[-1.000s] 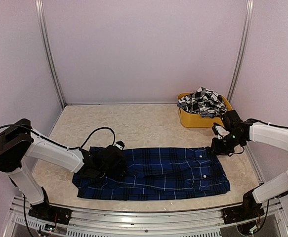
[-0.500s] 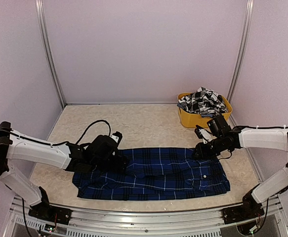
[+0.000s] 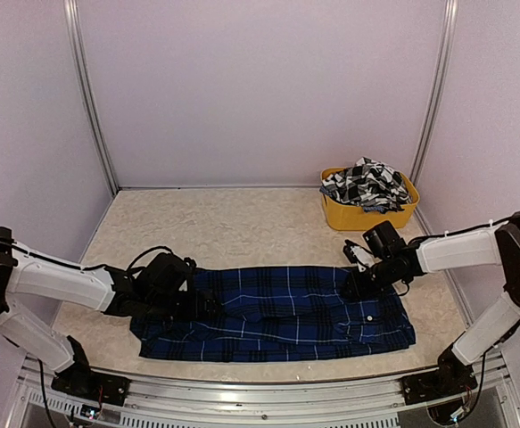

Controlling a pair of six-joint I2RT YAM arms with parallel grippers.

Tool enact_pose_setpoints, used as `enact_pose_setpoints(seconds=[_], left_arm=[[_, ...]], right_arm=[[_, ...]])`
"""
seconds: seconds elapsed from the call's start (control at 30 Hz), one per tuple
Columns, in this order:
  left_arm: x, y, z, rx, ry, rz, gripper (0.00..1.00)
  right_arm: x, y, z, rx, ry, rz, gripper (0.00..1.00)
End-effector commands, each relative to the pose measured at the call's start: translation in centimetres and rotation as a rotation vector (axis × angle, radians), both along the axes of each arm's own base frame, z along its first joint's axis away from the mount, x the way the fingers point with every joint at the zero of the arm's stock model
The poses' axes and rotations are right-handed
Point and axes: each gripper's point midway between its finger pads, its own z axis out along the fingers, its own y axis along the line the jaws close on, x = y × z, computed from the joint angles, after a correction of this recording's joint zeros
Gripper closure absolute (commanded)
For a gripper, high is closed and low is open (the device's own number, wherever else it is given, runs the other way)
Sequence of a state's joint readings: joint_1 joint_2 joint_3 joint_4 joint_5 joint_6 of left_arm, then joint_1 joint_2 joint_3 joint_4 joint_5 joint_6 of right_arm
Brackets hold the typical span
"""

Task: Fold and stack the long sleeve shirts
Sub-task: Rotate the rectangle-folded shirt at the center of the board.

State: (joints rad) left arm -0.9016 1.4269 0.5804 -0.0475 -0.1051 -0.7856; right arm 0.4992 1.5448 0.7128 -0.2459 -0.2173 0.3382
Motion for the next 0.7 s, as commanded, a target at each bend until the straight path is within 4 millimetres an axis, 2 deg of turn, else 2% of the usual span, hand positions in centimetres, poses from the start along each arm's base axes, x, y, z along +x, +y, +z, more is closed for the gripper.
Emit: enact_pose_setpoints(seconds=[0.0, 0.2, 0.4, 0.47, 0.67], left_arm=[[0.5, 0.8, -0.7, -0.060, 0.058, 0.051, 0.01], [4.4, 1.5, -0.2, -0.059, 0.019, 0.057, 0.01], [10.5, 0.6, 0.1, -0.041, -0.021, 0.037, 0.01], [12.8, 0.1, -0.5, -0.024, -0.028, 0.028, 0.01], [21.0, -2.8, 0.2, -0.017, -0.107, -0.019, 0.01]], right_arm=[[-1.7, -1.4, -1.9, -0.052, 0.057, -0.038, 0.71], [-2.9, -2.5, -1.9, -0.069, 0.071, -0.073, 0.70], [-5.4, -2.2, -2.7, -0.040, 0.101, -0.083, 0.70], [-6.2, -1.1, -2.7, -0.013, 0.104, -0.062, 0.70], [-8.2, 3.2, -2.4, 0.027, 0.090, 0.057, 0.69]])
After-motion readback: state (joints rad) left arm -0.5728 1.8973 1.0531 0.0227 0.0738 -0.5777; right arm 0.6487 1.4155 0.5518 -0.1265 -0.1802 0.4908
